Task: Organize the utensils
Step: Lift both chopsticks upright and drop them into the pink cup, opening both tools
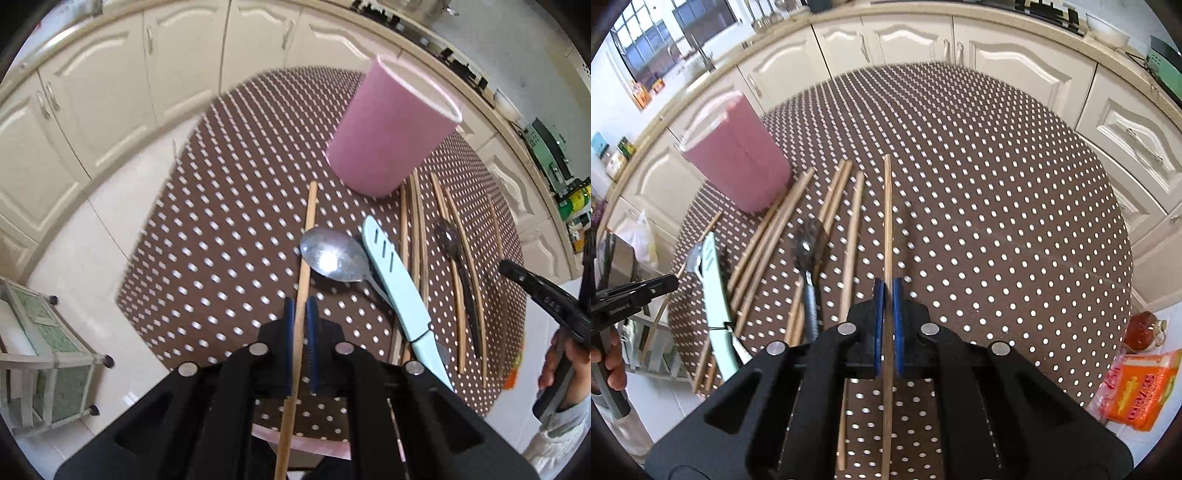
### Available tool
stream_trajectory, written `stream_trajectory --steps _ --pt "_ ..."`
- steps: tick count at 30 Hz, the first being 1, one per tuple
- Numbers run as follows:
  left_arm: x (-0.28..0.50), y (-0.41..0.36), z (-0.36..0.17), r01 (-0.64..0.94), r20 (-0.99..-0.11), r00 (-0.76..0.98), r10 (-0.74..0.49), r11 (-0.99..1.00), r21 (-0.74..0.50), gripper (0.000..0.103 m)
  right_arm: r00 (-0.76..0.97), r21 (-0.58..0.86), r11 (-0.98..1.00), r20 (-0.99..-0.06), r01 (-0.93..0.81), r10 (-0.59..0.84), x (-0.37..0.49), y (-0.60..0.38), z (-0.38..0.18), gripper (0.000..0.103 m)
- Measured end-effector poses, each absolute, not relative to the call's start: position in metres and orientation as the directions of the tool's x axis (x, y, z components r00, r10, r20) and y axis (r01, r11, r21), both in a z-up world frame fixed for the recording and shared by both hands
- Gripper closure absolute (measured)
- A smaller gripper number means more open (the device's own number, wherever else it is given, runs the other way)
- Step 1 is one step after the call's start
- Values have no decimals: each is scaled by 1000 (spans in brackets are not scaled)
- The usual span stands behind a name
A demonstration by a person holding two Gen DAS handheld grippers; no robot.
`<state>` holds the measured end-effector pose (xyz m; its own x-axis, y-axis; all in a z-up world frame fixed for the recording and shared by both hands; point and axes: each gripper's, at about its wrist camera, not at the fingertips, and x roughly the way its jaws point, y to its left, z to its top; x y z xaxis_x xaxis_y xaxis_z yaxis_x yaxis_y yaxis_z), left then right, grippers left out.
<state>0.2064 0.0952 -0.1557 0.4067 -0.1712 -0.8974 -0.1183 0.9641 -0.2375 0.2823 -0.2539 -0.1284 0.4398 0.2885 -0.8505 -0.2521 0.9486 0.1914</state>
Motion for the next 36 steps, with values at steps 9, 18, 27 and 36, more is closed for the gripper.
stream_trajectory --steps 9,18,27,36 --pt "209 92 -145 -169 -869 487 84 986 1 97 506 192 944 -806 -268 307 280 -263 -93 98" --pt "204 86 -107 -85 -739 669 -83 979 -187 97 552 254 916 -737 -310 391 265 -246 -72 98" --pt "217 57 -53 122 -428 869 -247 947 -297 97 599 268 874 -644 -406 476 262 -205 -33 98" --pt "242 20 -26 254 -204 927 -315 927 -276 97 638 272 841 -555 -467 534 280 -178 16 98"
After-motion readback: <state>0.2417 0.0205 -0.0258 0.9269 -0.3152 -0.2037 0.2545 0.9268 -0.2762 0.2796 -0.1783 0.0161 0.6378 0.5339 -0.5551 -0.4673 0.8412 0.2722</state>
